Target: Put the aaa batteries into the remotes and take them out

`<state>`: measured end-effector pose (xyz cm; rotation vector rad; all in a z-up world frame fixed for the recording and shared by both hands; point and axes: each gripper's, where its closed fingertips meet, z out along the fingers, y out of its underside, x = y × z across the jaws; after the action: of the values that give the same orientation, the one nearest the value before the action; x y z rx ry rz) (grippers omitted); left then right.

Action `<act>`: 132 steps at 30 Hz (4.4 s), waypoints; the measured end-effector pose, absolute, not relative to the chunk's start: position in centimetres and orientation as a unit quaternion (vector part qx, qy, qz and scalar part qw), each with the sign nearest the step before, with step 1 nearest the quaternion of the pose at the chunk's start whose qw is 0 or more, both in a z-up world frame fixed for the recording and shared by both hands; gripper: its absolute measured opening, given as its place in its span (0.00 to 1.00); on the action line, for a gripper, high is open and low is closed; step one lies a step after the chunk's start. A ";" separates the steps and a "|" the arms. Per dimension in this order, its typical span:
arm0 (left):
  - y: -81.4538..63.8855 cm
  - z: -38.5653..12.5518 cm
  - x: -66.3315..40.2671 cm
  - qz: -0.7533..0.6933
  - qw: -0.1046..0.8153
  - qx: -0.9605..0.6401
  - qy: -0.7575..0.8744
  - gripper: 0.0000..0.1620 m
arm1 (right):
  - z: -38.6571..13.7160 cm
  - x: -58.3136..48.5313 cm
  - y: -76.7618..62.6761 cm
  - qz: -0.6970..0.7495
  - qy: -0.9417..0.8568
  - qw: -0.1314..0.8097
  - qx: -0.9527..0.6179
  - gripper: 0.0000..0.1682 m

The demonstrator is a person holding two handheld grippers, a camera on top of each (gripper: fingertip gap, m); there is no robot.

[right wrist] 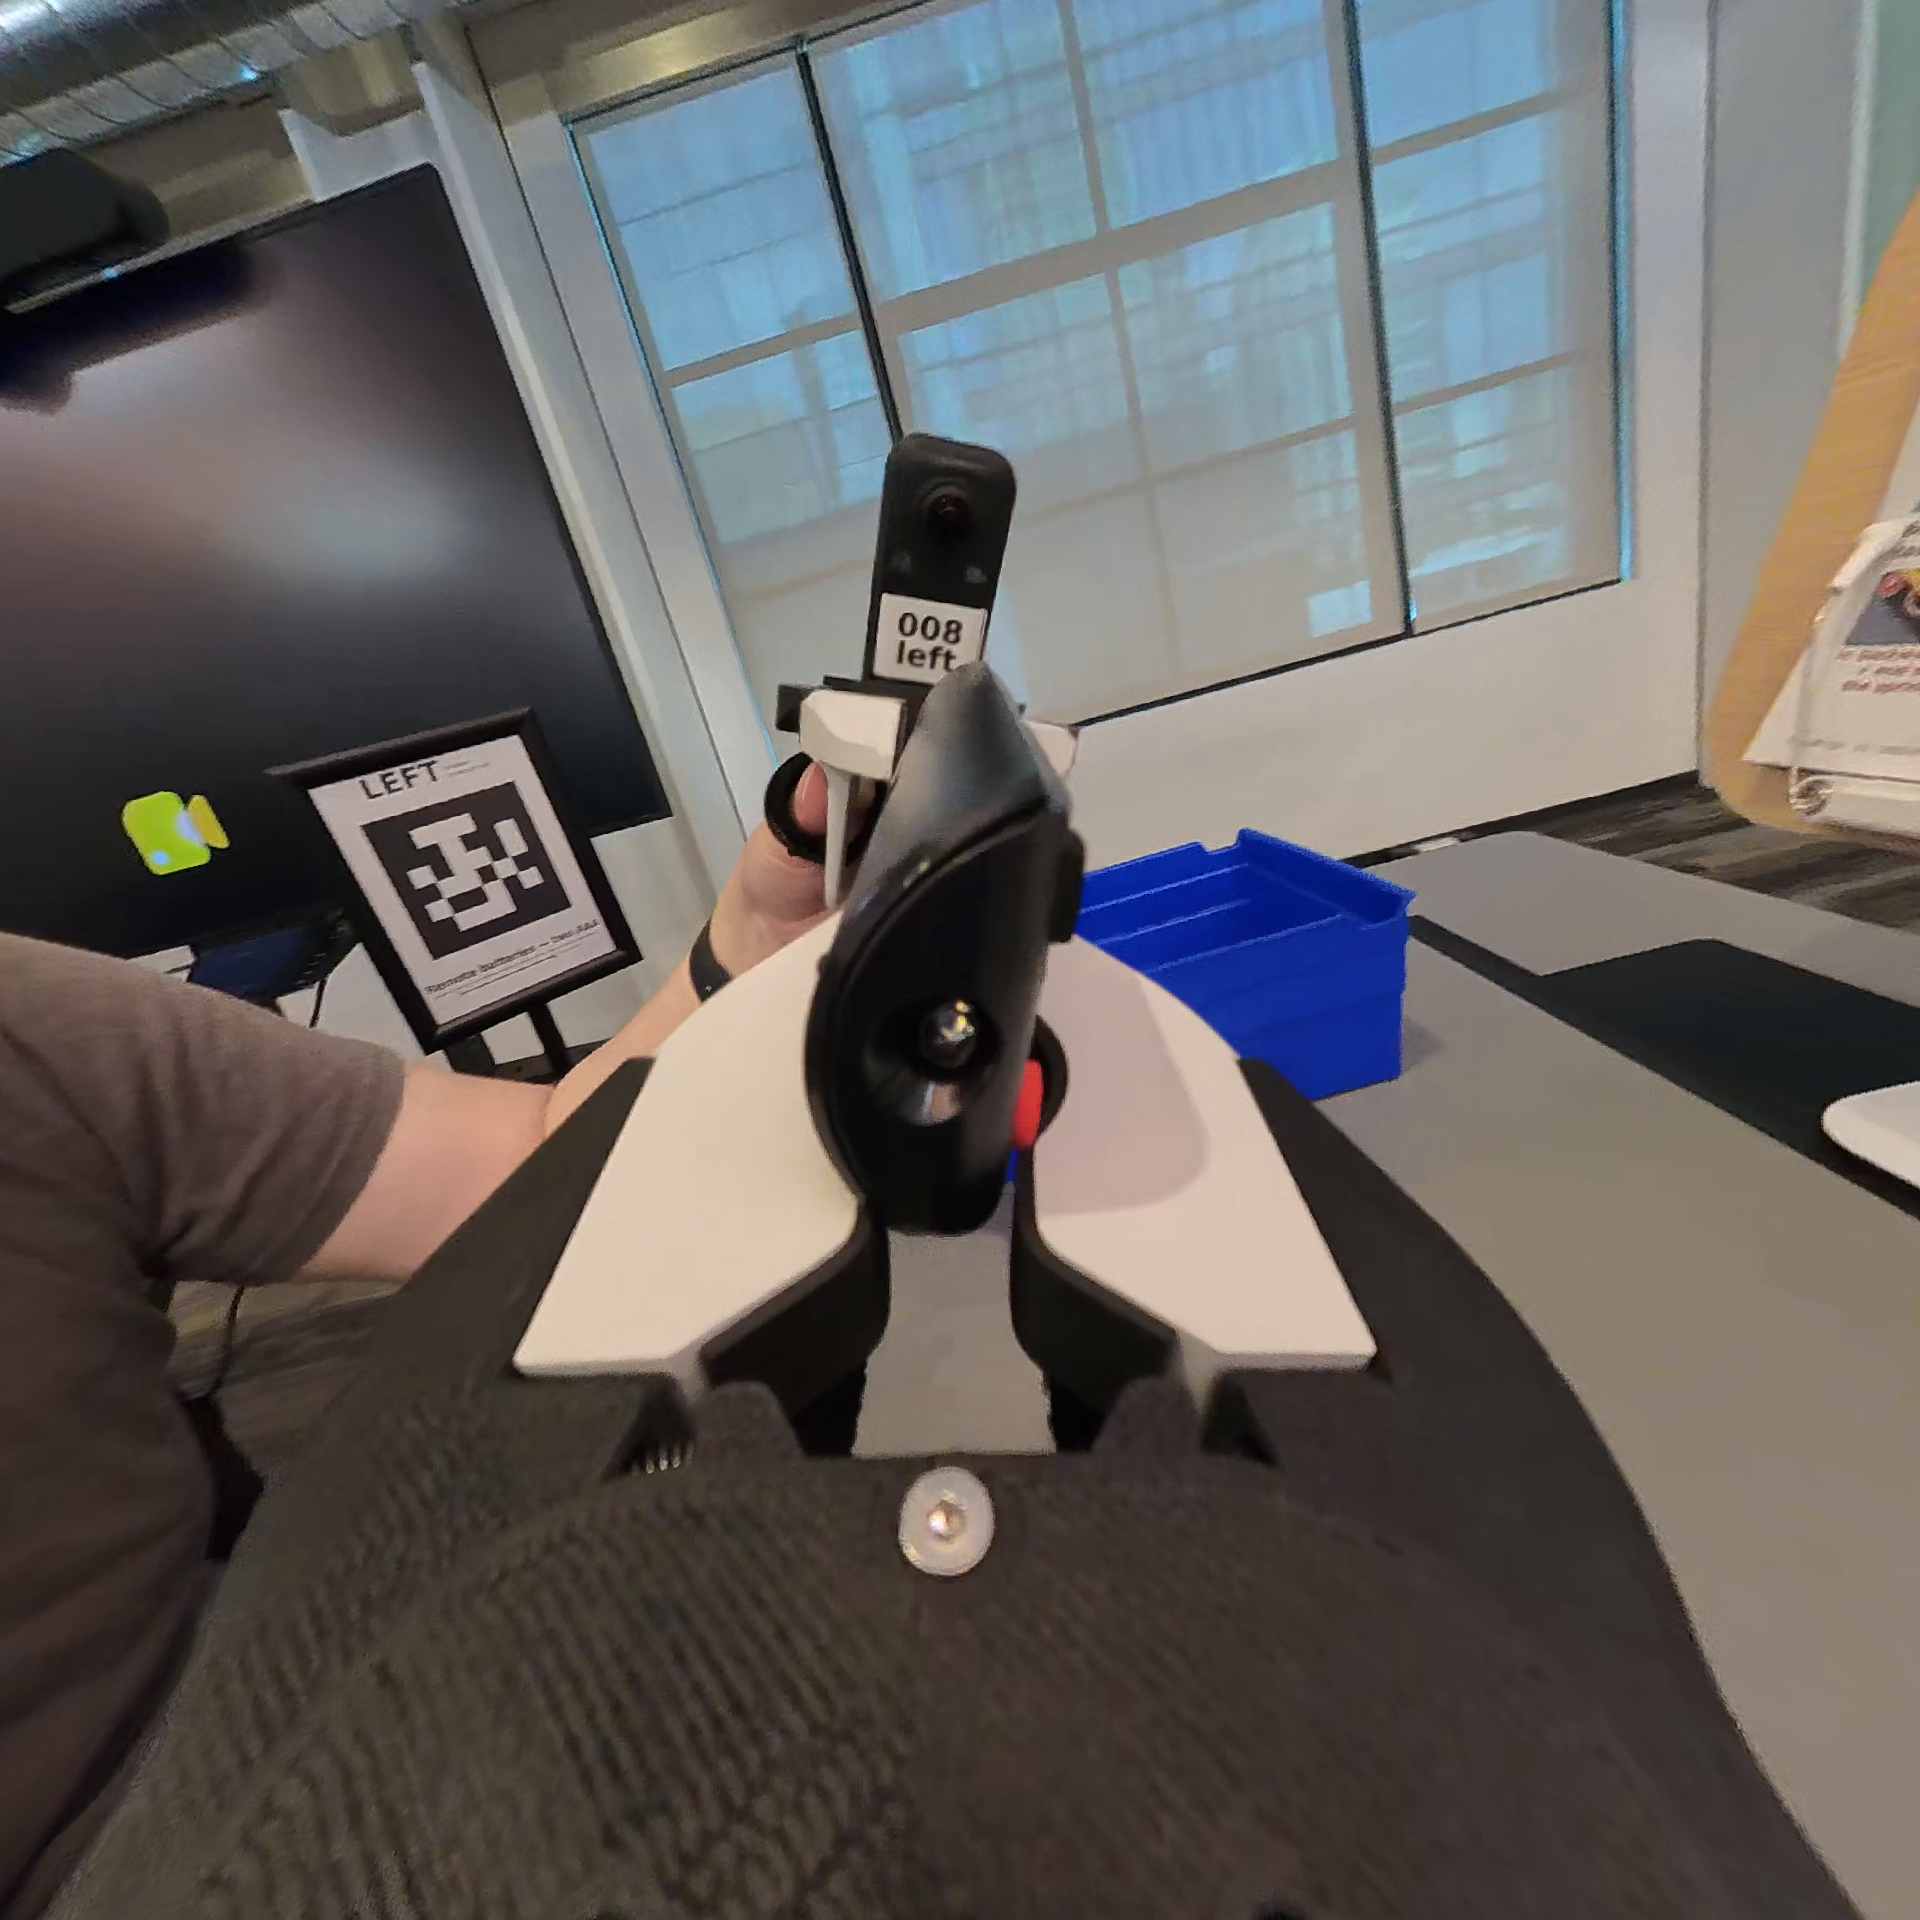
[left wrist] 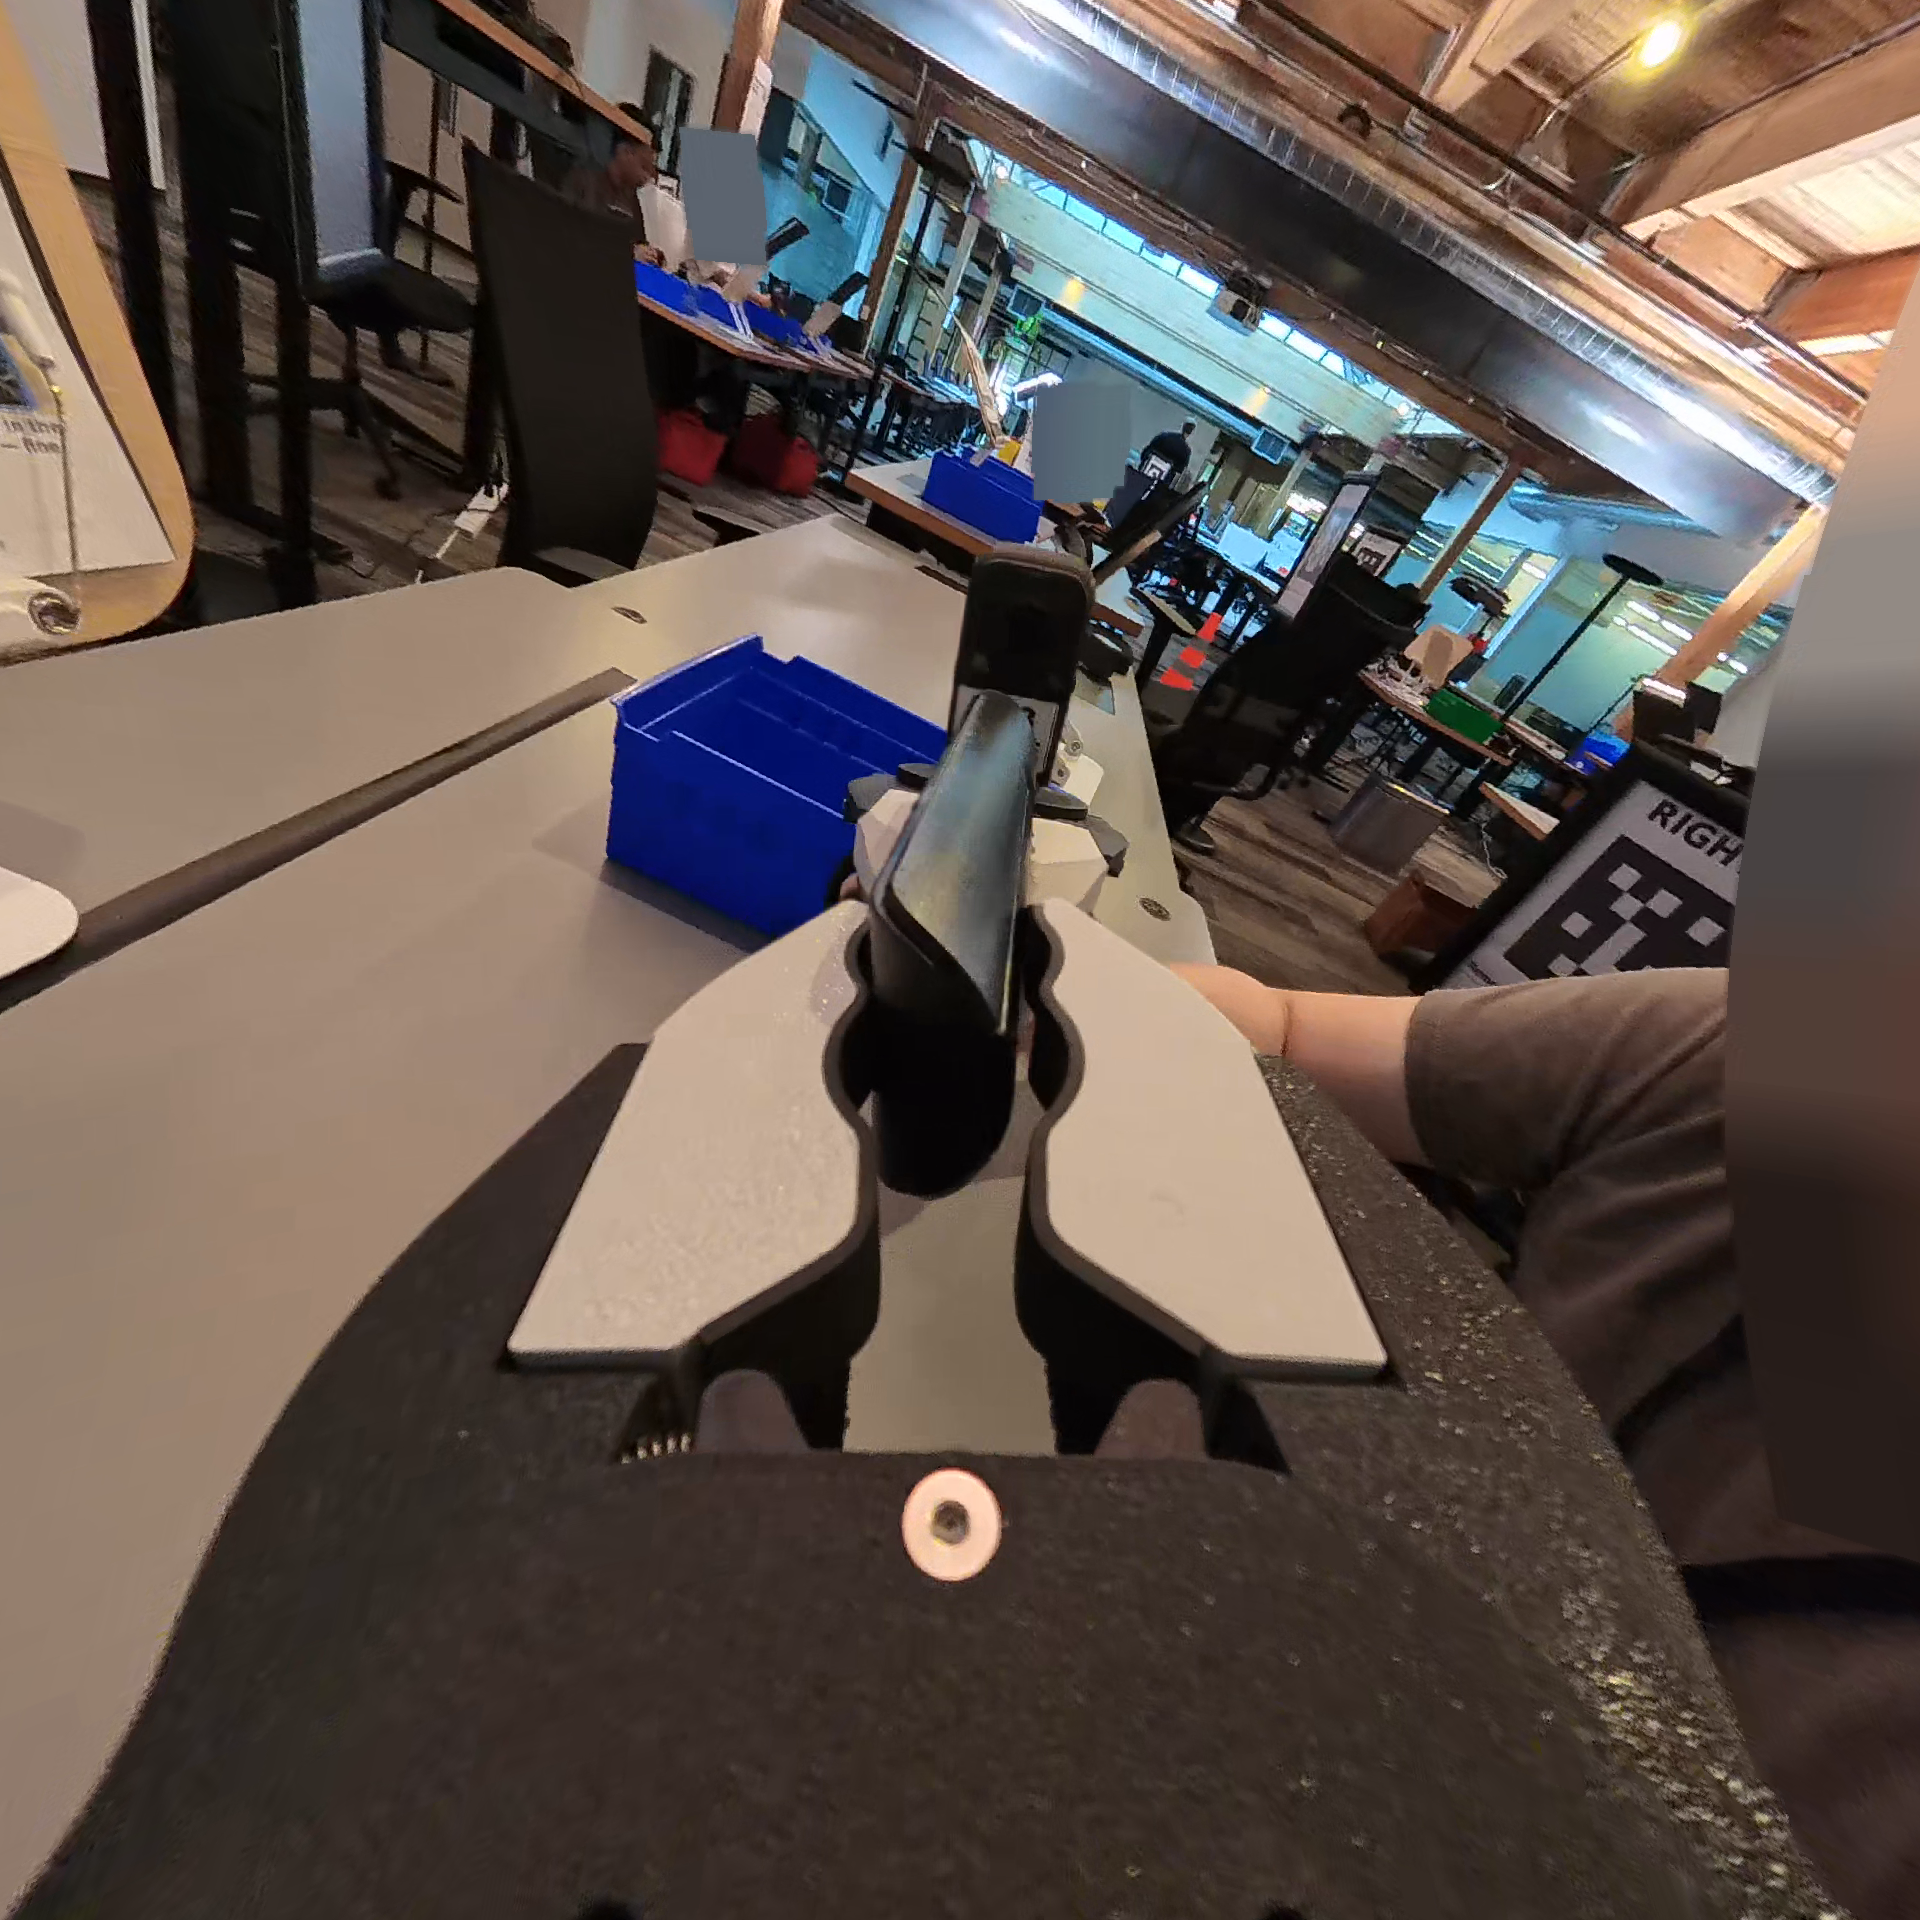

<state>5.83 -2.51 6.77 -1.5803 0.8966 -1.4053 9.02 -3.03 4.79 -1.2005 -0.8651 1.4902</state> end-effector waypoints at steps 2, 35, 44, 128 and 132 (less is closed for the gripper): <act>-2.6 6.9 5.7 -0.567 0.402 -0.627 0.352 0.15 | 4.8 8.9 -3.5 0.617 -0.371 0.488 -0.493 0.16; -2.5 8.3 4.4 -0.586 0.409 -0.617 0.329 0.15 | 4.5 9.3 -3.4 0.547 -0.423 0.482 -0.539 0.12; 0.8 8.5 0.9 -0.286 0.568 -0.698 0.328 0.24 | 3.7 10.9 0.2 0.492 -0.348 0.557 -0.572 0.11; 2.0 6.0 5.5 -0.230 0.601 -0.691 0.330 0.76 | 3.9 8.6 -2.1 0.274 -0.394 0.682 -0.552 0.11; 1.7 6.3 5.8 -0.226 0.608 -0.685 0.332 0.80 | 4.3 8.6 -2.5 0.256 -0.397 0.695 -0.542 0.11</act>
<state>5.79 1.72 6.32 -1.5826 0.7667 -0.5218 8.61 -2.49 4.25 -1.2091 -0.8857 0.5702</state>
